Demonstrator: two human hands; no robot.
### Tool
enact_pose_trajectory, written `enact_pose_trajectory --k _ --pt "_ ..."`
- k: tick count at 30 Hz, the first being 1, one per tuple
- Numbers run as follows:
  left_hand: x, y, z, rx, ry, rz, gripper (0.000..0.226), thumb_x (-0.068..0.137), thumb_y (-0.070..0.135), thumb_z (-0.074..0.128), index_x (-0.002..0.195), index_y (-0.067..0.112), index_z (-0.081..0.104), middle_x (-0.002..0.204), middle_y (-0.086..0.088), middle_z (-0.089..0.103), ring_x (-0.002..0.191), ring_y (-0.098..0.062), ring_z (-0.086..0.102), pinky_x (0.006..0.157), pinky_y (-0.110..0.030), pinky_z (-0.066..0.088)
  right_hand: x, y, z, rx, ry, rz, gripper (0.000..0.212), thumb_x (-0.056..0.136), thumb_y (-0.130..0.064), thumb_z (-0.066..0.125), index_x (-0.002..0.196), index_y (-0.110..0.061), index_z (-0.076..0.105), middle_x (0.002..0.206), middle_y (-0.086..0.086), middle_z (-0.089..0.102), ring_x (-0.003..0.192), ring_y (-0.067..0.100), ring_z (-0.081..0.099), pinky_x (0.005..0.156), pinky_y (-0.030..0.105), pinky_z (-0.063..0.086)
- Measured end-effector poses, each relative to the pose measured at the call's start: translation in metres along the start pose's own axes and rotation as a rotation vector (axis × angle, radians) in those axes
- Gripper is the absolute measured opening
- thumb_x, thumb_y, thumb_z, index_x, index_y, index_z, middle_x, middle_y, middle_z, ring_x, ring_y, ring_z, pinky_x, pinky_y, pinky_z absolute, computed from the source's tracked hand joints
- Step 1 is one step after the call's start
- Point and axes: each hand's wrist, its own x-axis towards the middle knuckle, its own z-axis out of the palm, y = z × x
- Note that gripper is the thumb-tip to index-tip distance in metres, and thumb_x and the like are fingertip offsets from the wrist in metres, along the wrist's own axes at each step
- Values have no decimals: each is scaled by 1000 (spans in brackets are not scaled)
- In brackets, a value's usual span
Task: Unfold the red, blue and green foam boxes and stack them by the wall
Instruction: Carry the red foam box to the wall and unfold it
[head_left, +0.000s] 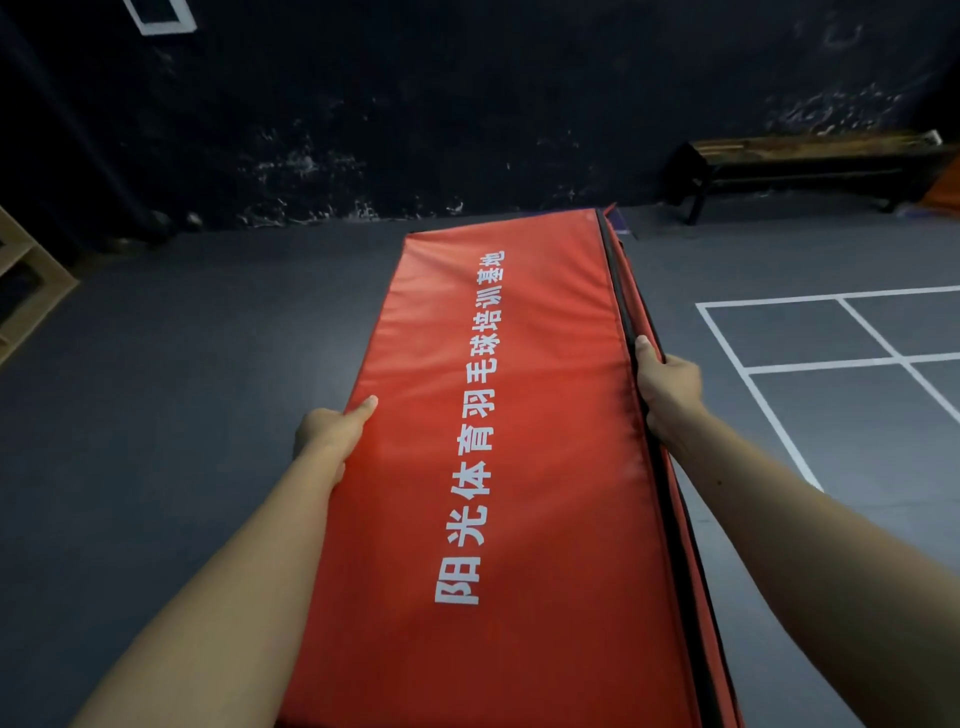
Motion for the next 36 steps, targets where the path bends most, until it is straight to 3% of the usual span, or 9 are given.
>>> enact_pose_trajectory --k 5,11,15,18,23,28,33,36 --pt "61 69 46 -44 -28 -37 79 67 71 77 112 7 73 114 -16 72 103 -35 69 93 -44 56 97 -44 43 -17 -17 -3 57 93 -52 62 83 3 71 68 10 59 62 22 56 58 32 45" --pt "164 163 115 -32 -44 8 75 71 69 76 110 4 74 112 -18 73 102 -36 69 89 -41 56 220 -93 109 -36 11 -31 51 94 -50 62 75 -2 67 67 9 61 63 23 58 60 31 45" --pt "237 235 159 -38 -86 50 72 74 67 75 108 4 74 109 -18 74 100 -36 69 87 -39 55 300 -124 148 -31 78 -27 58 94 -48 63 86 9 70 71 10 63 65 24 60 62 32 48" --pt "287 293 188 -33 -104 74 71 73 68 75 106 6 75 107 -17 74 98 -35 70 83 -36 54 355 -153 175 -49 100 -12 56 93 -50 62 82 4 71 72 9 64 63 23 60 63 32 48" --pt "355 376 224 -36 -114 114 65 75 66 75 103 7 76 106 -16 74 98 -35 69 77 -32 47 436 -196 214 -16 135 -31 62 93 -50 63 90 12 69 71 12 61 63 22 57 58 31 45" --pt "428 447 256 -13 -111 143 61 78 65 73 87 5 75 91 -15 73 89 -34 68 76 -35 50 517 -232 265 2 115 -17 51 95 -49 62 78 -1 68 65 8 57 60 23 55 56 32 43" --pt "505 504 291 -5 -91 116 60 79 63 74 83 3 72 83 -12 70 77 -30 63 72 -34 48 611 -251 332 1 105 2 65 92 -51 64 92 13 68 73 14 61 66 25 58 60 35 47" --pt "561 528 311 -7 -89 71 60 78 66 72 76 6 70 83 -13 73 77 -32 67 69 -34 49 668 -261 381 -16 87 20 67 89 -54 64 93 13 68 74 14 64 66 26 60 63 36 49"
